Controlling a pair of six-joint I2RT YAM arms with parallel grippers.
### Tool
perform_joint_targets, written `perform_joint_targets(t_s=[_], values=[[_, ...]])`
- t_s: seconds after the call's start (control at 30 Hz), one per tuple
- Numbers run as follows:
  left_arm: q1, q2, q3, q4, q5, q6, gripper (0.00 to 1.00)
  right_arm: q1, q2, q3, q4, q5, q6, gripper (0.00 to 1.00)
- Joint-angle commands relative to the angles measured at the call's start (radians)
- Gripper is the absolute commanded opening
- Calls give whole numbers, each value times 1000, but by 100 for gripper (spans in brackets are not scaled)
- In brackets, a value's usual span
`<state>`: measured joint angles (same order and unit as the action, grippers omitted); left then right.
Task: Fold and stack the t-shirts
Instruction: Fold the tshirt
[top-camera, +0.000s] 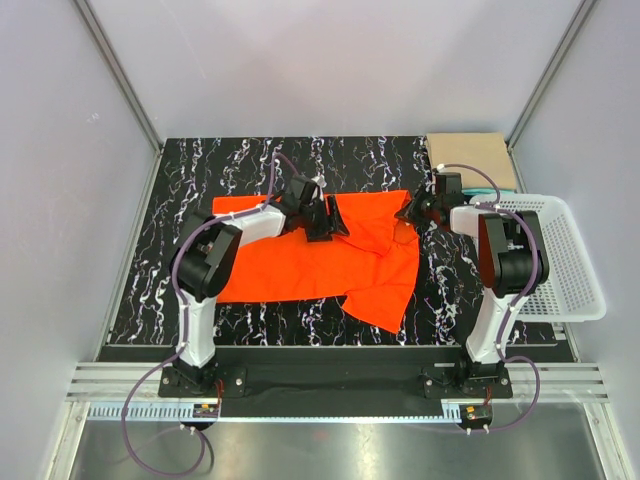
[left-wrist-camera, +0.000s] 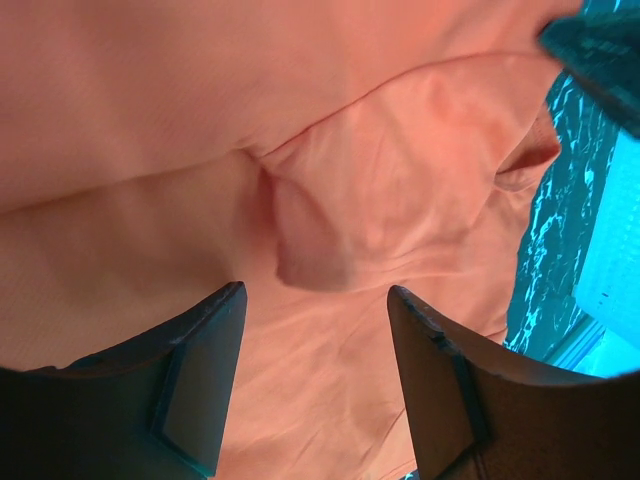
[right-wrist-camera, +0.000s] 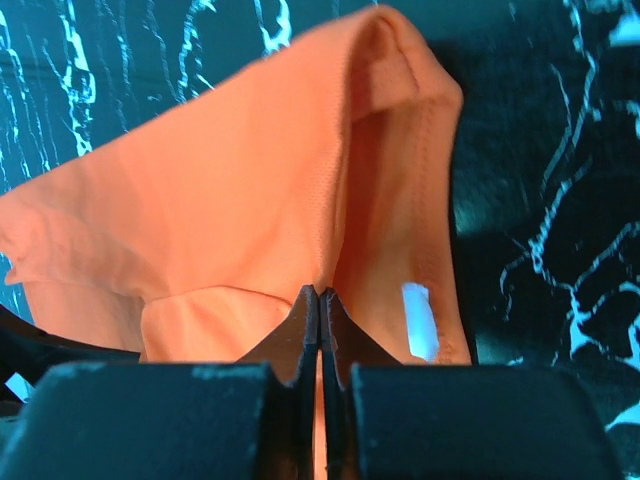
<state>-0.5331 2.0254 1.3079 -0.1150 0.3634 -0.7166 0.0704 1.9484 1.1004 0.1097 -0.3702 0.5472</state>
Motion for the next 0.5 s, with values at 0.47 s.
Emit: perform_joint_targets(t_s=[0.47], values=[[-13,58,131,-81,-39,-7,49,-17,-43,-8,21,91,40,7]])
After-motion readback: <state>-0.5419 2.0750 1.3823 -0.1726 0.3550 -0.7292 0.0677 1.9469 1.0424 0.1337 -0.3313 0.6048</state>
